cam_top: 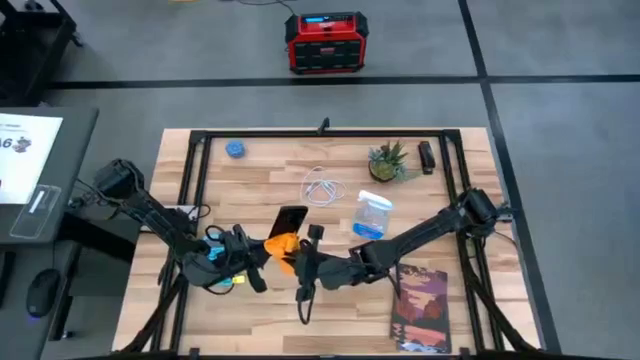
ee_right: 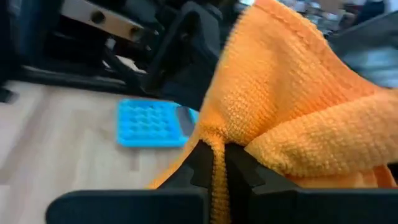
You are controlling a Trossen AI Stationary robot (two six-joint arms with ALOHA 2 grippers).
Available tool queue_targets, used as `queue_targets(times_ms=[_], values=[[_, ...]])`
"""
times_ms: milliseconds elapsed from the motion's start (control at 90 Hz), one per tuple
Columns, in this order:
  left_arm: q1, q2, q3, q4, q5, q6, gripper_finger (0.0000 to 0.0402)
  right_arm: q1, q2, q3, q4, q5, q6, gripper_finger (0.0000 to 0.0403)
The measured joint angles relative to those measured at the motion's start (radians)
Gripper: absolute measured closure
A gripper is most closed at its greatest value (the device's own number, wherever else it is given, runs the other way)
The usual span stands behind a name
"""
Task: Apply microfiber cloth
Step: Wipe the black cellphone using microfiber cloth
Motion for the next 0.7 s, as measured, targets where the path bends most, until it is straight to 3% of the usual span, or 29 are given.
queue_targets(times_ms=[89, 222, 367, 467, 611, 700], values=[[-0.005, 0.0, 0.0, -0.006, 0.003, 0.001, 0.0395, 0.02, -0.009, 0.0, -0.045, 0.145, -0.041, 0.0402], [-0.007, 0.0, 0.0, 0.0, 0.031, 0.002, 0.0395, 0.044, -0.046, 0.0, -0.054, 0.266, -0.107, 0.0402], [-0.01, 0.0, 0.002, -0.003, 0.065, 0.008, 0.0395, 0.061, -0.078, 0.0, 0.021, 0.31, -0.206, 0.0402], [-0.01, 0.0, 0.002, -0.002, 0.076, 0.023, 0.0395, 0.057, -0.082, 0.0, 0.069, 0.276, -0.23, 0.0402], [-0.011, 0.001, 0.002, -0.006, 0.098, 0.03, 0.0395, 0.024, -0.075, 0.001, 0.033, -0.025, -0.155, 0.0402], [-0.009, 0.002, -0.001, -0.016, 0.096, 0.03, 0.0395, 0.018, -0.064, 0.001, -0.002, -0.011, -0.164, 0.0402]])
